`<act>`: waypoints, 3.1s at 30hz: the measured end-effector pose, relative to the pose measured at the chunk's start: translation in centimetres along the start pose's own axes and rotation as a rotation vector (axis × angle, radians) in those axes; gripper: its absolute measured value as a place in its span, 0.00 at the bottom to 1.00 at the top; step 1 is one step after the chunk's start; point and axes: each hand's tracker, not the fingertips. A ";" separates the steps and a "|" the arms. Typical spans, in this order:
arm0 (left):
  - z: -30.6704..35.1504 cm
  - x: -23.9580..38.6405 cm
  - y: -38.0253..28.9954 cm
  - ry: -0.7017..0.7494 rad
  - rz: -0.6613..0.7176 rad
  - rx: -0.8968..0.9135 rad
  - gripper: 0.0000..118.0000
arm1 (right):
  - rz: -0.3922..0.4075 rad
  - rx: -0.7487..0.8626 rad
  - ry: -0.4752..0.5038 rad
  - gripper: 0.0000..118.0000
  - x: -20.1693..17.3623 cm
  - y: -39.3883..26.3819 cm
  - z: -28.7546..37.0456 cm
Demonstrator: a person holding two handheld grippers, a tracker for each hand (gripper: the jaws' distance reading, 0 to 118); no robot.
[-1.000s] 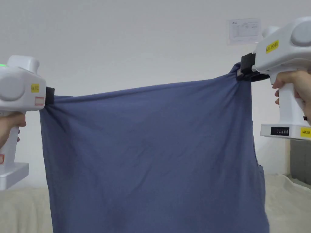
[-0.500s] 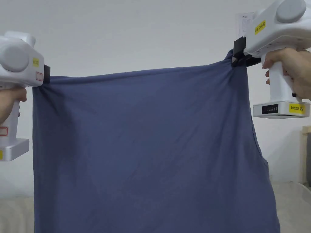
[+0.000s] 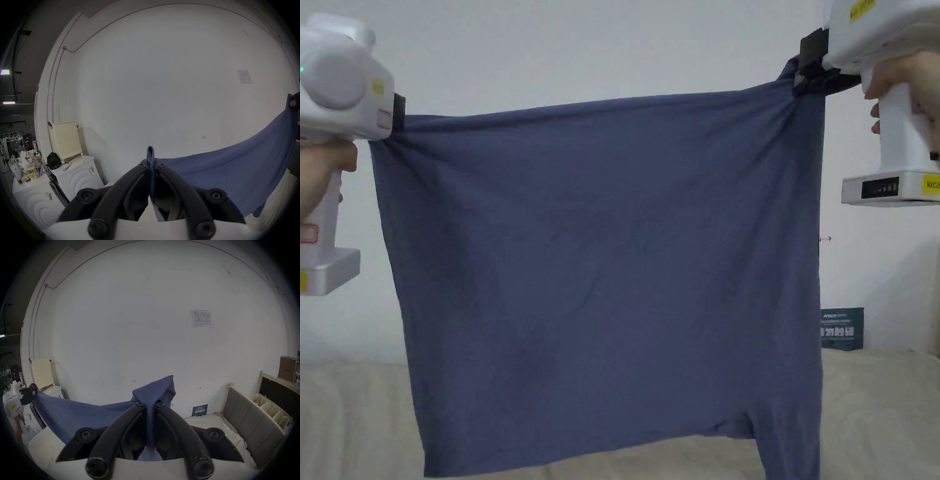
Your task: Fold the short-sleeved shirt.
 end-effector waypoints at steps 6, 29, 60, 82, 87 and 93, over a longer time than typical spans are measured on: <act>-0.1 0.4 -4.4 -0.010 -0.033 -0.081 0.04 | -0.002 -0.086 0.022 0.03 0.7 -5.3 -1.7; 13.3 3.2 -41.4 -0.105 -0.008 -0.686 0.04 | -0.060 -0.666 0.089 0.03 5.7 -47.3 7.3; 45.0 -4.6 -50.1 -0.156 0.008 -0.718 0.18 | -0.204 -0.652 0.025 0.32 4.6 -57.8 39.8; 53.0 -4.3 -46.7 -0.276 0.055 -0.684 0.00 | -0.075 -0.482 0.078 0.00 -2.3 -55.9 47.1; 51.9 -5.8 -47.5 -0.207 0.079 -0.671 0.00 | -0.097 -0.543 0.138 0.00 -3.0 -57.2 45.6; 48.5 -8.0 -48.1 -0.235 0.100 -0.684 0.80 | -0.082 -0.574 0.159 0.00 -3.7 -57.3 44.9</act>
